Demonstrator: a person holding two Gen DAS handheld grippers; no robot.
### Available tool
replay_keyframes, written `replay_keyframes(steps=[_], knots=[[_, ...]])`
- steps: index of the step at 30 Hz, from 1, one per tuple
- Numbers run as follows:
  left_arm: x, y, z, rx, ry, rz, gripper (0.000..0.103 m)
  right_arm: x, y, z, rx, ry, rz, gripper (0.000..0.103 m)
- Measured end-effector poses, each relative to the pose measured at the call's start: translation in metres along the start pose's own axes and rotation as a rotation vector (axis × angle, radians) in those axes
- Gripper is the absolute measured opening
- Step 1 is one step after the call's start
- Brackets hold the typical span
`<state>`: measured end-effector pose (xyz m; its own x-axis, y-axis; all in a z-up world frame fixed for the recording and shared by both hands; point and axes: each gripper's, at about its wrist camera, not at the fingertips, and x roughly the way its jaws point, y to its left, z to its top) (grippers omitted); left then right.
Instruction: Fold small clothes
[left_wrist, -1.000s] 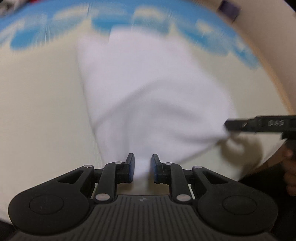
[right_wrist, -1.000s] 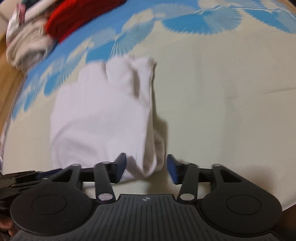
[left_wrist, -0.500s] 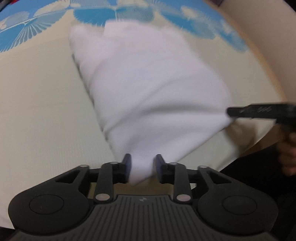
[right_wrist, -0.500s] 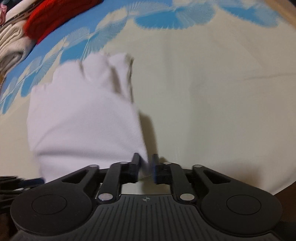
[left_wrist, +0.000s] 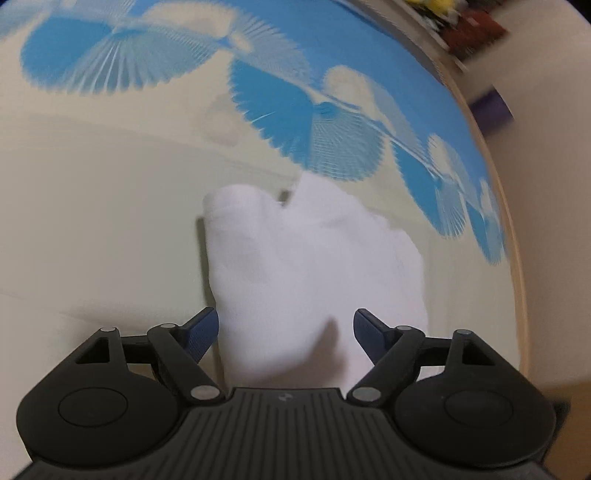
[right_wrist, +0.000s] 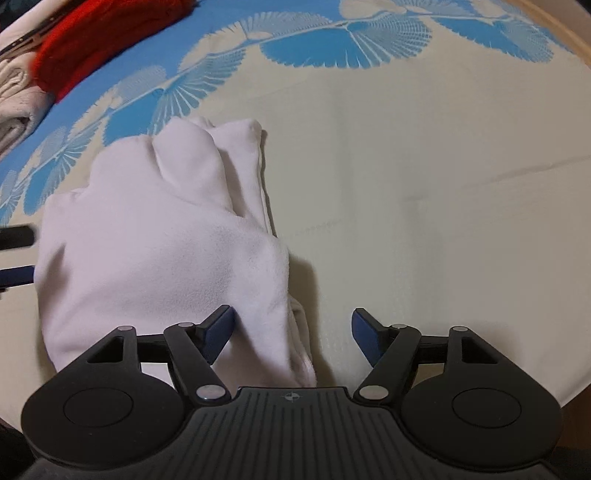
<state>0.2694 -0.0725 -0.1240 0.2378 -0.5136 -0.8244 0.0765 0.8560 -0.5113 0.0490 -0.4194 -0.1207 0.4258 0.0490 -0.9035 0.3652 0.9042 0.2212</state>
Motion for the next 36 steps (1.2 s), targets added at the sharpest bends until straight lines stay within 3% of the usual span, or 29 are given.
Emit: replay_keyframes(steps=[4,6,7,9,10,12,17,20,23,24,27,31,34,36], knots=[[0.031,0.013,-0.004,-0.082,0.015,0.036,0.084,0.004,0.009,-0.001,-0.025,0.004,-0.021,0.074],[0.035,0.007,-0.001,-0.052,-0.003,0.014,0.073,0.005,0.013,-0.001,-0.043,0.001,-0.033,0.074],[0.035,0.005,0.000,-0.038,-0.005,0.020,0.070,0.006,0.015,0.000,-0.048,-0.001,-0.037,0.069],[0.032,0.003,0.002,-0.005,-0.016,0.035,0.044,0.008,0.020,0.002,-0.049,0.001,-0.014,0.050],[0.029,0.001,0.004,0.016,-0.025,0.037,0.041,0.010,0.024,0.004,-0.046,0.004,0.002,0.040],[0.017,-0.011,0.009,0.097,-0.078,0.056,0.035,0.012,0.032,0.006,-0.039,-0.001,0.003,0.033],[-0.034,-0.046,0.015,0.342,-0.305,0.118,0.034,0.015,0.067,0.013,-0.035,-0.057,0.056,0.011],[-0.059,-0.043,0.028,0.364,-0.435,0.134,0.036,0.015,0.096,0.023,-0.053,-0.138,0.082,0.010],[-0.076,-0.030,0.036,0.321,-0.568,0.267,0.055,0.022,0.118,0.034,-0.068,-0.185,0.080,0.010],[-0.081,-0.025,0.036,0.309,-0.593,0.301,0.055,0.028,0.124,0.037,-0.078,-0.168,0.061,0.010],[-0.084,-0.017,0.033,0.317,-0.538,0.257,0.055,0.045,0.127,0.041,-0.090,-0.126,0.036,0.013],[-0.051,-0.017,0.019,0.401,-0.309,0.168,0.045,0.046,0.129,0.040,-0.099,-0.121,0.016,0.013],[-0.009,-0.007,0.008,0.406,-0.141,0.275,0.042,0.046,0.136,0.041,-0.123,-0.116,-0.009,0.012],[-0.002,-0.007,0.000,0.441,-0.143,0.317,0.042,0.045,0.135,0.042,-0.105,-0.100,-0.005,0.013]])
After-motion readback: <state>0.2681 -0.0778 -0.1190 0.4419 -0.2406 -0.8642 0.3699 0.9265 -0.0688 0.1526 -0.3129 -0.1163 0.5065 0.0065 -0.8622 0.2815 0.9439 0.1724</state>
